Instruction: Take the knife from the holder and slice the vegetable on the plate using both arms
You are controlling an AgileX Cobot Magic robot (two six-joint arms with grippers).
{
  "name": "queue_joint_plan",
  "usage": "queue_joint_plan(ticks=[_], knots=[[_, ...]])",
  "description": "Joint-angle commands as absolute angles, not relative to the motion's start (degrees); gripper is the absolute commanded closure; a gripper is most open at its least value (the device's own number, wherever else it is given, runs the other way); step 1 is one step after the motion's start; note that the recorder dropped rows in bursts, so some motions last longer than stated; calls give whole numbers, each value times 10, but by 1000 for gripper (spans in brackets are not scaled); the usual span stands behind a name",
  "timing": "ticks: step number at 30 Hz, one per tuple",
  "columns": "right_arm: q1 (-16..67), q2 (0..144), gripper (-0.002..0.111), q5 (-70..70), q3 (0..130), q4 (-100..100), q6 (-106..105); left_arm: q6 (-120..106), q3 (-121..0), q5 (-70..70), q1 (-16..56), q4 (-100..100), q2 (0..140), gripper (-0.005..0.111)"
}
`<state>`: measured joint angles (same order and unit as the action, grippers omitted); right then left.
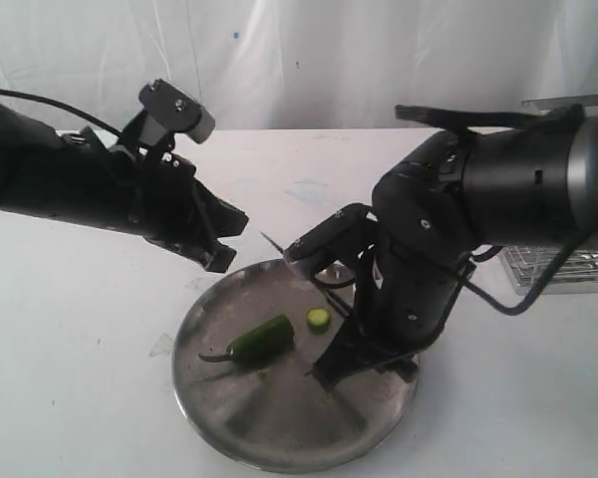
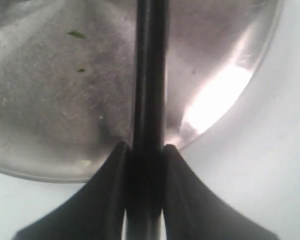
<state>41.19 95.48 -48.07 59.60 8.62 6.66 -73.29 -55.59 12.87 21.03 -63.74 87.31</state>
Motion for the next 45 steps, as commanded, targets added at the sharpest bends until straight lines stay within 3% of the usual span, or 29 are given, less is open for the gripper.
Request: queue_joint_plan(ticks=[1, 12, 21, 26, 31, 35, 39, 40, 42, 45], knots=[[382, 929, 108, -481, 594, 108, 62, -728, -539, 151, 213, -629, 817, 107], [376, 918, 108, -498, 593, 117, 34, -858, -472, 214, 213, -620, 840, 105], [312, 915, 108, -515, 593, 19, -54, -962, -458, 251, 215, -641, 898, 56], [291, 915, 108, -575, 593, -71, -148, -969, -458, 219, 215, -652, 932, 47], [289, 915, 108, -549, 593, -30, -142, -1048, -458, 320, 215, -702, 947, 53], [289, 915, 108, -529, 593, -19, -104, -1123, -458, 402, 215, -728, 950, 77], [289, 915, 108, -511, 593, 34, -47, -1156, -458, 353, 215, -724, 964, 105], [289, 915, 108, -512, 593, 37, -46, -1164, -458, 329, 215, -724, 964, 107], [289, 915, 108, -513, 593, 38, -46, -1172, -458, 252, 215, -724, 964, 98], [289, 915, 108, -505, 593, 29, -45, -1172, -466, 184, 215, -740, 981, 61]])
